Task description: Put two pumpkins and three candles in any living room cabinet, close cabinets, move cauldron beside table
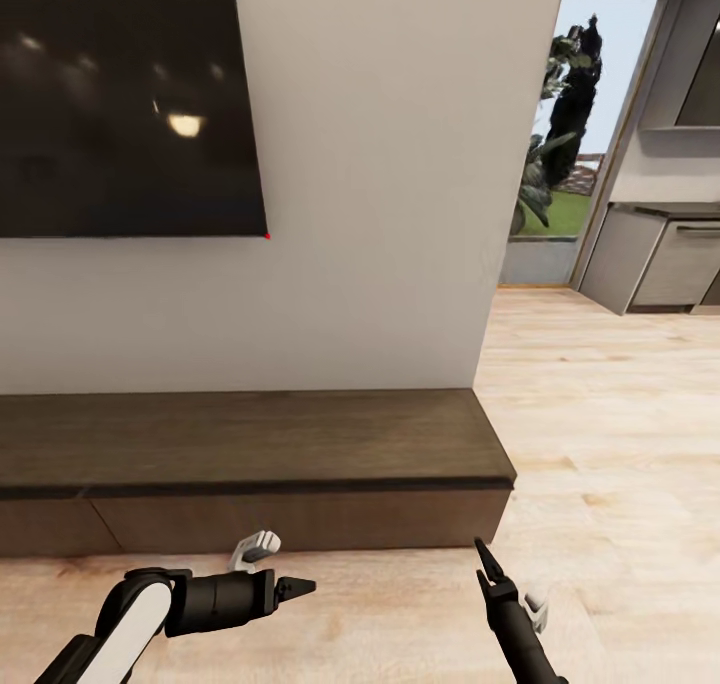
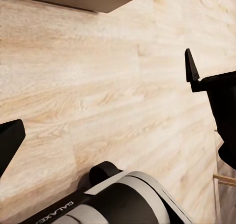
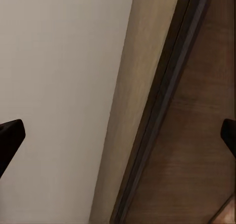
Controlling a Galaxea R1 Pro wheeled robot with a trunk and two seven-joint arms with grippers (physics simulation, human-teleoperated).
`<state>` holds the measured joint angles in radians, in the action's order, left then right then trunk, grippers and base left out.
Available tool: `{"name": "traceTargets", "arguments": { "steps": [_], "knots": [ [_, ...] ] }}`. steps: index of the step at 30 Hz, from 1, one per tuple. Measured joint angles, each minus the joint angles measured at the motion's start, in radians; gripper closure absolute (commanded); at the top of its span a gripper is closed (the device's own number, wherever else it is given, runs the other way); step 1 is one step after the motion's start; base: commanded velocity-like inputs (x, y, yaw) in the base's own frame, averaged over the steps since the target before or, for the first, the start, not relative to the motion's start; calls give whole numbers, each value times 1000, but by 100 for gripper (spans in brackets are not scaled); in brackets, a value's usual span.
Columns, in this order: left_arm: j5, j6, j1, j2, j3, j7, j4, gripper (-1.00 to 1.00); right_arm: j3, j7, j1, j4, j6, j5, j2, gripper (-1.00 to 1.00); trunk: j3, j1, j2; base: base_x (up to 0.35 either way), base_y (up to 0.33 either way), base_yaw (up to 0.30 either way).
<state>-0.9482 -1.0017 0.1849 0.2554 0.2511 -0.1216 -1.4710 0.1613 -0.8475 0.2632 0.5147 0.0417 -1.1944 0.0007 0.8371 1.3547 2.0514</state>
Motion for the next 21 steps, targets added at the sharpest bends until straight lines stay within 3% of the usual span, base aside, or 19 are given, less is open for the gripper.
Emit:
{"name": "traceTargets", "arguments": {
  "steps": [15, 21],
  "knots": [
    [1, 0, 0, -1, 0, 0, 0, -100, 6, 6, 0, -3, -7, -14, 6, -100, 47, 58, 105, 0, 0, 0],
    [1, 0, 0, 0, 0, 0, 0, -100, 7, 6, 0, -3, -7, -56, 5, -100, 66, 81, 147, 0, 0, 0]
  ]
}}
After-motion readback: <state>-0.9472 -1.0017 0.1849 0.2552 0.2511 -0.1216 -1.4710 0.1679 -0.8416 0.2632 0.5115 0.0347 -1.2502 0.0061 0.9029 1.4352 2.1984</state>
